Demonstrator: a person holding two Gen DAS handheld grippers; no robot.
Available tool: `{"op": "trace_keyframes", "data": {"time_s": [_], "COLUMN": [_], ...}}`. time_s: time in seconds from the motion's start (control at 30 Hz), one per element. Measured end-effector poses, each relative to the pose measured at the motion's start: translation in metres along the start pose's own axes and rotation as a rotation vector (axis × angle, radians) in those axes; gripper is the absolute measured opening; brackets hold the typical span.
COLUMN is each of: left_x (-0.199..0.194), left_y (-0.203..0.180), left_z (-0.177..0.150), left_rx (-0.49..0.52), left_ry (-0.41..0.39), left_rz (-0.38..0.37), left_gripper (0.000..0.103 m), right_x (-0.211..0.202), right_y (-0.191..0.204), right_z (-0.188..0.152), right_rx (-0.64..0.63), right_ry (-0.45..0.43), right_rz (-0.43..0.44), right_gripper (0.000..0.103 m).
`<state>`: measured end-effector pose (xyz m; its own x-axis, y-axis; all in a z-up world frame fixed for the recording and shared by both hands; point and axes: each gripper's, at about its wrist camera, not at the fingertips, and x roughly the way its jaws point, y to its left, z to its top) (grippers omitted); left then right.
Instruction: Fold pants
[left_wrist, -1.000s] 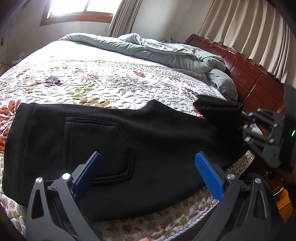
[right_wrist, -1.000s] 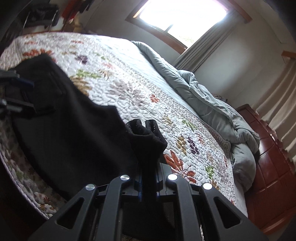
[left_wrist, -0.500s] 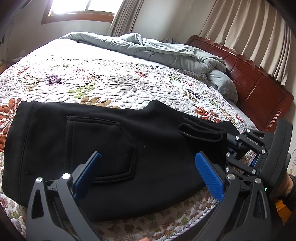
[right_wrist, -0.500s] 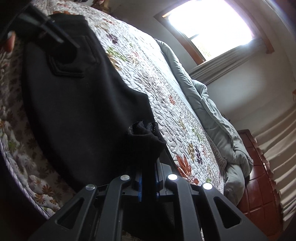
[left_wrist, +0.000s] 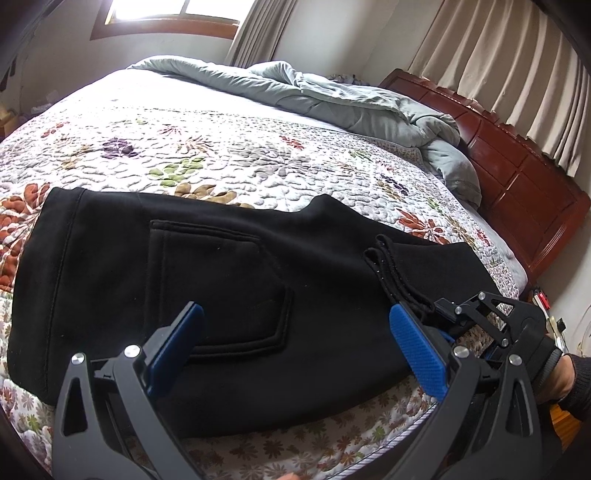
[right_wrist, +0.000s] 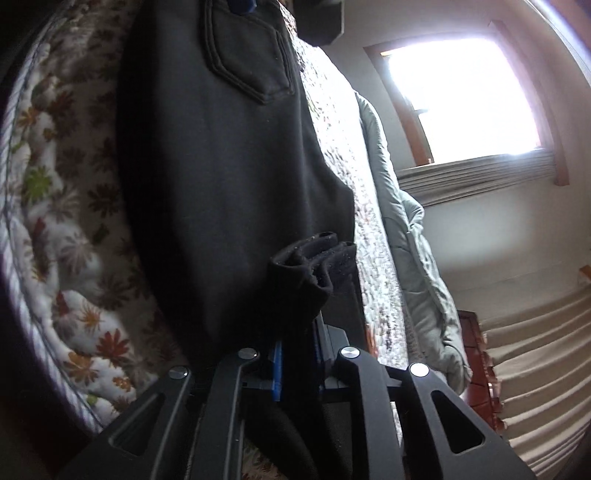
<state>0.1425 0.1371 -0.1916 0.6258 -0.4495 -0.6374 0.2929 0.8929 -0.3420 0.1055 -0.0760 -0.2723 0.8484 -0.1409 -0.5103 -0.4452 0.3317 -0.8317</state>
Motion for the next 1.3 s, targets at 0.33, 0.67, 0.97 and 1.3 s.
{"op": "trace_keyframes", "data": {"time_s": [0.33,0.67,0.97,1.3], "left_x": [-0.01,-0.075,-0.097,-0.069], "left_y": [0.006,0.051,0.094,0.124], "left_z": [-0.003,-0.032,-0.06,-0.067], "left_rx": [-0.033,-0.538,-0.849,-1.051], "left_ry": [-0.013,-0.055,-0.149,-0.176], "left_rz": [0.003,0.104,0.097,-0.012], "left_gripper": [0.1,0.1,0.1,0.1], "right_x": [0.0,0.055,0.069,0.103], "right_y": [-0.131,-0.121,-0.207,-0.155], "right_z": [-0.029,-0.03,0.073,0.275], "right_rx": [0.695,0.607,0.467,0.095], "right_ry": [-0.04,0.15,0.045,0.066], "right_rz": [0.563,0.781,1.214,1.458], "right_gripper": [0.037,0.029,0.07,0.087]}}
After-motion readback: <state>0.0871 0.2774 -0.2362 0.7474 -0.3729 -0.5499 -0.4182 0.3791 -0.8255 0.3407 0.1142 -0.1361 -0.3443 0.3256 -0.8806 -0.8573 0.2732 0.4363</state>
